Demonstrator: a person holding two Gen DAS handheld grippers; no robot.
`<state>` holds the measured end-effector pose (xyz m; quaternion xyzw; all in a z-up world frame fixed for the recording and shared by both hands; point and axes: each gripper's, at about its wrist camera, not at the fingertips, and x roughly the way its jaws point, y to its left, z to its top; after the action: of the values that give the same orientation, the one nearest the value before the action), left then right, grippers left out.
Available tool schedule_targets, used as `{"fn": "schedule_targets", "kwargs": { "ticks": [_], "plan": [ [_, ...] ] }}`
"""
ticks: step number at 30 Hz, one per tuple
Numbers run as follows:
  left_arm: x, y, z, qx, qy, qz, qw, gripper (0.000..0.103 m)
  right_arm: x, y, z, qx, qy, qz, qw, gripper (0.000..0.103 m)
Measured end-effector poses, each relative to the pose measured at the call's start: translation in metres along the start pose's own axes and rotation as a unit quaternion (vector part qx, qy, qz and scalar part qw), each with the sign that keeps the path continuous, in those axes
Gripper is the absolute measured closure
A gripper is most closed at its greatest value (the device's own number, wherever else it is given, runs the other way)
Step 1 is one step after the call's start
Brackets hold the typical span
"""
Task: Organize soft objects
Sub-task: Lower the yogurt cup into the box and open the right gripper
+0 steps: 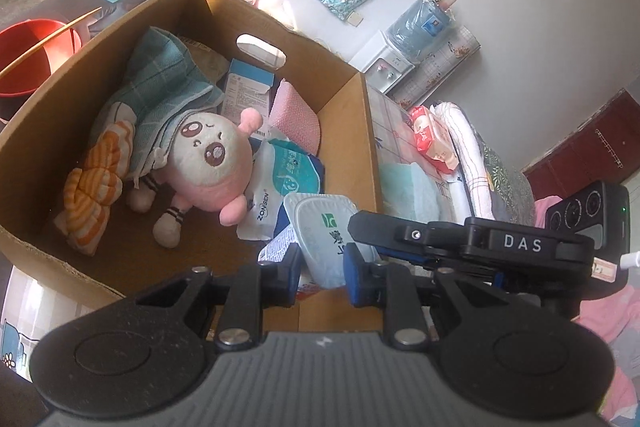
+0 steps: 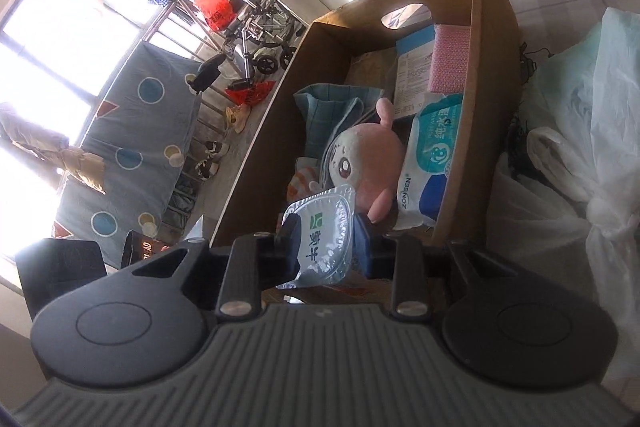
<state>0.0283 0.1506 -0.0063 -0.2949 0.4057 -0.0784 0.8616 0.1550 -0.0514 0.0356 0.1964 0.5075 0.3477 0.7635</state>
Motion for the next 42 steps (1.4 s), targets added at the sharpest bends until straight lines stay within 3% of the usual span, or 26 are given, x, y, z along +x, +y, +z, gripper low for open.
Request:
{"fn": "schedule_targets", "kwargs": {
  "ticks": [6, 13, 17, 24, 29, 32, 36, 39, 42],
  "plan": [
    [0.018, 0.019, -0.008, -0.024, 0.036, -0.005, 0.9991, 0.081, 0.009, -0.001, -0.008, -0.035, 0.042, -0.047, 0.997, 0.073],
    [0.019, 0.017, -0.007, -0.009, 0.045, -0.007, 0.9989, 0.081, 0.013, 0.005, -0.003, -0.052, 0.055, -0.071, 0.995, 0.067],
    [0.018, 0.011, -0.006, 0.007, 0.042, -0.008, 0.9991, 0.071, 0.005, 0.009, 0.0, -0.065, 0.038, -0.072, 0.995, 0.062],
    [0.016, 0.01, -0.004, 0.013, 0.034, 0.012, 0.9993, 0.068, -0.008, 0.006, -0.001, -0.055, 0.02, -0.059, 0.997, 0.062],
    [0.014, 0.009, 0.006, 0.026, 0.037, 0.043, 0.9981, 0.047, -0.021, -0.01, -0.007, -0.021, -0.009, -0.028, 0.999, 0.059],
    [0.02, 0.008, 0.02, 0.05, 0.069, 0.075, 0.9935, 0.034, -0.032, -0.019, -0.013, -0.006, -0.029, -0.017, 0.999, 0.058],
    [0.038, 0.017, 0.041, 0.045, 0.138, 0.106, 0.9837, 0.032, -0.044, -0.031, -0.021, 0.011, -0.049, -0.006, 0.999, 0.057],
    [0.063, 0.029, 0.051, 0.017, 0.213, 0.122, 0.9693, 0.032, -0.052, -0.039, -0.024, 0.025, -0.06, -0.002, 0.998, 0.057],
    [0.083, 0.032, 0.051, 0.017, 0.257, 0.143, 0.9557, 0.033, -0.058, -0.048, -0.026, 0.038, -0.071, 0.0, 0.997, 0.056]
  ]
}}
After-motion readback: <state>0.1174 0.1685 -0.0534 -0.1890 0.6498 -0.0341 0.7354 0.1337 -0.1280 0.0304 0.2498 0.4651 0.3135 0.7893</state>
